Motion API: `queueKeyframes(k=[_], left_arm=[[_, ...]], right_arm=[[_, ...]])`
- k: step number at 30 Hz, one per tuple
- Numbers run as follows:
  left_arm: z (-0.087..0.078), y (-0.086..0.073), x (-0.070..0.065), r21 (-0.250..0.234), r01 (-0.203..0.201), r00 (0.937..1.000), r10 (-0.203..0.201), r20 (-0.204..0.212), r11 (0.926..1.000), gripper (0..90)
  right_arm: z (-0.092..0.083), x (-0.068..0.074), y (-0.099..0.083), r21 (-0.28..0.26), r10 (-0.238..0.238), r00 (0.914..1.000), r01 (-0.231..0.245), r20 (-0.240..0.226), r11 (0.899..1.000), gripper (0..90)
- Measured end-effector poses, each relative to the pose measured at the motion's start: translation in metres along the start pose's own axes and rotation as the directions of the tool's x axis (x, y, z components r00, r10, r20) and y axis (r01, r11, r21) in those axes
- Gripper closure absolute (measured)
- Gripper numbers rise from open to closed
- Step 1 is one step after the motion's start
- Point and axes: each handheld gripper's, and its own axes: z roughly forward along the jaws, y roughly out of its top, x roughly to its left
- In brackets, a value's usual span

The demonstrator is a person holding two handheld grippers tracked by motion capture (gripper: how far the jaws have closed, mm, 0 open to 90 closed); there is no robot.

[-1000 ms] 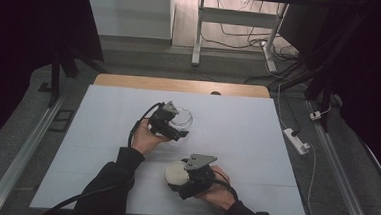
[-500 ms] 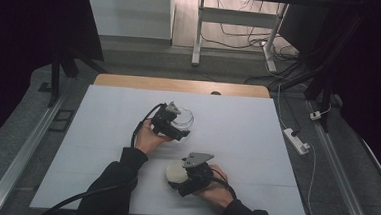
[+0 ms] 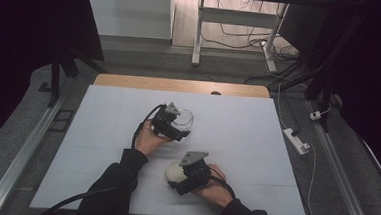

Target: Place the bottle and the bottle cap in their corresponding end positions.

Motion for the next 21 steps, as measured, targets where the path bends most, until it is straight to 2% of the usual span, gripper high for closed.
queueKeyframes(k=[9,17,21], left_arm=[[0.0012,0.0011,-0.0022,0.006,0.014,0.9999,-0.014,-0.01,0.9999,5.1],[-0.002,0.0001,-0.0017,-0.003,0.042,0.999,-0.042,0.014,0.9991,1.5],[-0.0087,-0.0031,-0.0007,-0.01,0.05,0.9983,-0.05,0.03,0.9987,0.5]], right_arm=[[-0.0013,-0.0011,-0.0001,-0.008,0.012,0.9999,-0.012,-0.01,1.0,4.7],[-0.0039,-0.0012,-0.0004,-0.025,0.016,0.9997,-0.016,-0.021,1.0,2.1],[-0.0074,-0.0011,0.0011,-0.043,0.018,0.9997,-0.019,-0.018,0.999,1.9]])
